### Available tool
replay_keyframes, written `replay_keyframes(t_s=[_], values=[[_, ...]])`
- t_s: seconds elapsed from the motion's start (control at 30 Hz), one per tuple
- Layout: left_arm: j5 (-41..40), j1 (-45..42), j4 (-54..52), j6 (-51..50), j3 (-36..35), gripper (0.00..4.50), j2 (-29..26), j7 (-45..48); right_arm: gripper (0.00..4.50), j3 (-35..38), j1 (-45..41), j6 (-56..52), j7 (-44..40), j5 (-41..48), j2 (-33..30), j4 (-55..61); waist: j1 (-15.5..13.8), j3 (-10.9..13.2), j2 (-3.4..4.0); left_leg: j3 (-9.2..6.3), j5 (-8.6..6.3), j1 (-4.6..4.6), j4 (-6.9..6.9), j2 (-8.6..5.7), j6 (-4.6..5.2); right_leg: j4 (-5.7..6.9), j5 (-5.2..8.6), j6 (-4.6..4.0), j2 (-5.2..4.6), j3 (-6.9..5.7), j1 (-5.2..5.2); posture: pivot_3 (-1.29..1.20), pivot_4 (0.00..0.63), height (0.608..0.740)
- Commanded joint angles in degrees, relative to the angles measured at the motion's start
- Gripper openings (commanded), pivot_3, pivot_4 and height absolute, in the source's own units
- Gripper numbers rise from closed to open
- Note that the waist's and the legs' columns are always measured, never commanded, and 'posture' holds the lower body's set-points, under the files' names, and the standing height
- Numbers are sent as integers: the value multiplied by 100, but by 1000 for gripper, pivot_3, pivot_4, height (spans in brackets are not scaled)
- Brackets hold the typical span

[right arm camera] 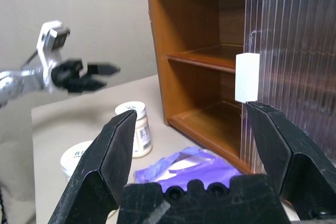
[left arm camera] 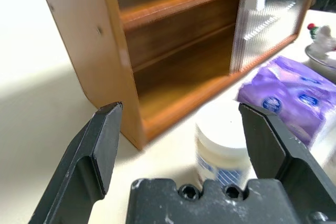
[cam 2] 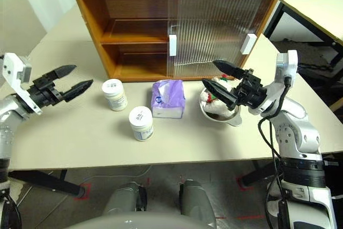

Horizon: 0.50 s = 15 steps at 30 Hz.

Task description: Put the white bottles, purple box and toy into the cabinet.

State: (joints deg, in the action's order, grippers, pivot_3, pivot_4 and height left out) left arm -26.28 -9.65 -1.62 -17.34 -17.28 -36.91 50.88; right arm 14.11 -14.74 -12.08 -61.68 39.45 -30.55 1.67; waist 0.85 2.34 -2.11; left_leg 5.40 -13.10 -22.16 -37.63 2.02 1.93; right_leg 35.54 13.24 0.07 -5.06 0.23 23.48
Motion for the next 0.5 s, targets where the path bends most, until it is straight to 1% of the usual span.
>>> replay_keyframes(t_s=[0.03, 0.17, 0.33, 0.5], values=[[144, 385, -70, 271, 175, 4481, 124, -4, 4500, 78, -52, 18, -118, 7, -115, -136, -31, 0, 1, 0, 0, 0, 1, 4, -1, 0, 2, -3, 2, -1, 1, 32, 0, 740], [60, 551, 7, 390, 297, 4481, 236, 156, 4500, 88, -31, -3, -152, 9, -155, -141, -56, 0, 1, -1, -1, -5, 4, 5, -1, 0, 5, -8, 3, -5, 6, 30, 0, 740], [479, 396, 501, 745, 719, 4481, 248, 211, 4500, 82, -6, -8, -105, 10, -133, -72, -39, 0, 4, 3, -1, -3, 4, 4, -1, 0, 5, -7, 4, -3, 6, 21, 0, 740], [967, 36, 1420, 1333, 1215, 4481, 492, 185, 4500, 122, 56, -12, -93, 23, -163, -15, -40, 0, 5, 2, 0, -4, 3, 2, -1, 1, 4, -5, 6, -4, 5, 6, 0, 740]])
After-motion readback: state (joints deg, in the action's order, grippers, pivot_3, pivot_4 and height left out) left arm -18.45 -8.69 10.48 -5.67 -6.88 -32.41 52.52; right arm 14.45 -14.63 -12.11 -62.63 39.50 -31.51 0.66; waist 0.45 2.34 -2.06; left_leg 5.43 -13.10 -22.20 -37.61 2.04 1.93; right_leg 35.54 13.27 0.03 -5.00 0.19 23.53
